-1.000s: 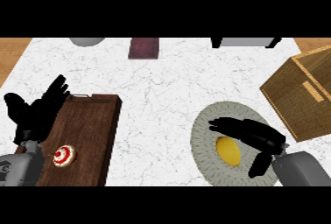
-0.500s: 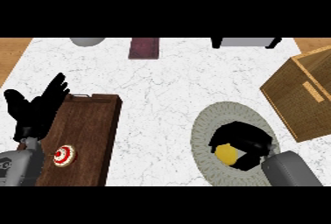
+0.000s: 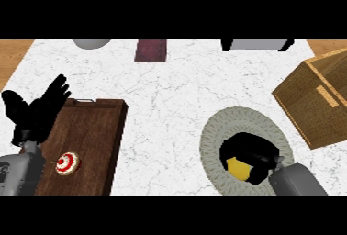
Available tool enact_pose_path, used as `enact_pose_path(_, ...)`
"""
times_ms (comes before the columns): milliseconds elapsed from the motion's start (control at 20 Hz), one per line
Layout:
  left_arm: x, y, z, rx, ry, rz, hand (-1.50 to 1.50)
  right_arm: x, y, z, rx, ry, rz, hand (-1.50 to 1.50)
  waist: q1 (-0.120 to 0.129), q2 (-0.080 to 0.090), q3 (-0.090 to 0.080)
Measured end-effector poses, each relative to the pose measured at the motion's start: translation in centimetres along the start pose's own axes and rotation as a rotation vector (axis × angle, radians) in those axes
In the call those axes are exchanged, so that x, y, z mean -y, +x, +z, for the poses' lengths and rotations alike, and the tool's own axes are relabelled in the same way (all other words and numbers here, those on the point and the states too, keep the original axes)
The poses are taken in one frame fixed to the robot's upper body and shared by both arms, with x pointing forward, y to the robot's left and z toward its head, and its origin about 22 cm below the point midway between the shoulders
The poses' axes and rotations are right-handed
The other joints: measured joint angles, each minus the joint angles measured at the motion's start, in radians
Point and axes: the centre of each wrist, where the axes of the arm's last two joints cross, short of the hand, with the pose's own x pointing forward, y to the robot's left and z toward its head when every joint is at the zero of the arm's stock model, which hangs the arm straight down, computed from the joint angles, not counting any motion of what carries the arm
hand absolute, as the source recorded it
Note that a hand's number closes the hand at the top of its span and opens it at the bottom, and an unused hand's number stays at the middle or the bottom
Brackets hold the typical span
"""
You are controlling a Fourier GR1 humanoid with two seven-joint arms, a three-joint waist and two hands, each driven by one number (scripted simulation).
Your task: Pick the lemon from the placemat and place it in the basket
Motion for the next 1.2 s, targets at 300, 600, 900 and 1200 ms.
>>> enact_pose_path(300, -0.1, -0.3, 0.1, -0.002, 0.012, -0.001, 0.00, 0.6, -1.1, -1.5, -0.463, -0.238, -0.183, 1.50, -0.022, 0.006, -0.002)
enact_pose_path(600, 0.1, -0.2, 0.1, 0.008, 0.007, 0.003, 0.00, 3.0, -2.1, -1.9, -0.890, -0.575, -0.368, 1.50, -0.002, 0.013, 0.005)
enact_pose_path(900, 1.8, 0.4, -0.4, 0.031, -0.056, -0.002, 0.00, 10.3, -1.2, -4.1, -1.048, -1.042, -0.423, 1.50, 0.068, 0.016, 0.006)
enact_pose_path(1200, 2.8, 0.9, -0.9, 0.032, -0.092, -0.014, 0.00, 17.2, 1.3, -8.0, -1.168, -1.363, -0.371, 1.50, 0.103, 0.019, -0.001)
